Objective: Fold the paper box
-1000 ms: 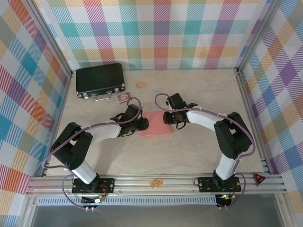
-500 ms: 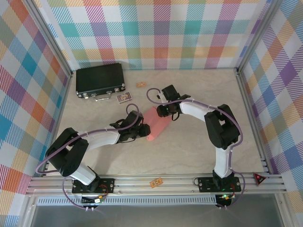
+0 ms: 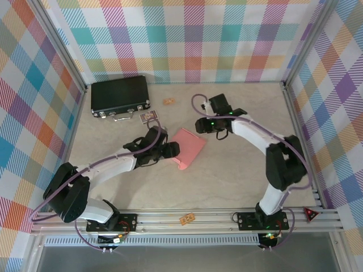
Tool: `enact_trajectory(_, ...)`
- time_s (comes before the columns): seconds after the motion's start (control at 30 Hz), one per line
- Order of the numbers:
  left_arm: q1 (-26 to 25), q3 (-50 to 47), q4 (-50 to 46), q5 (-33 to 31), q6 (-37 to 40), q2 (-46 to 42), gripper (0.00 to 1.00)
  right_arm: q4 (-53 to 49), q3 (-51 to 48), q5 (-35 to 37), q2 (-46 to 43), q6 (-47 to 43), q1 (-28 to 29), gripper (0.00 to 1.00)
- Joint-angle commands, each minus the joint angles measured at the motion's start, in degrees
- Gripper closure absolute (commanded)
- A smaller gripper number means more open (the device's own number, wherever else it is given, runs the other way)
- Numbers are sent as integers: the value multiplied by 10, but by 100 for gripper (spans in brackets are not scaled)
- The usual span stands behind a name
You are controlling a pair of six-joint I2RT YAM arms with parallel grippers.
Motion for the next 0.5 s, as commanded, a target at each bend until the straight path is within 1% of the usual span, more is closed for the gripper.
enact_trajectory(0.0,41,53,-35,-12,97,44,34,1,-65,-33,-52,102,-6,47)
enact_trajectory(0.07,58,83,-35,-3,133,81,33,24,-117,-66,-83,132,-8,46)
enact_trajectory(0.2,84,135,-31,56,190,153,34,102,-213,-127,-141,180,-8,43)
enact_trajectory(0.27,90,150,-23,89,210,178,34,120,-242,-131,-156,186,-8,42)
enact_trajectory(0.37,91,163,-14,108,228,205,34,141,-269,-144,-163,195,-9,41)
enact_trajectory(0.47,91,162,0,136,228,218,36,209,-304,-174,-161,227,-9,39)
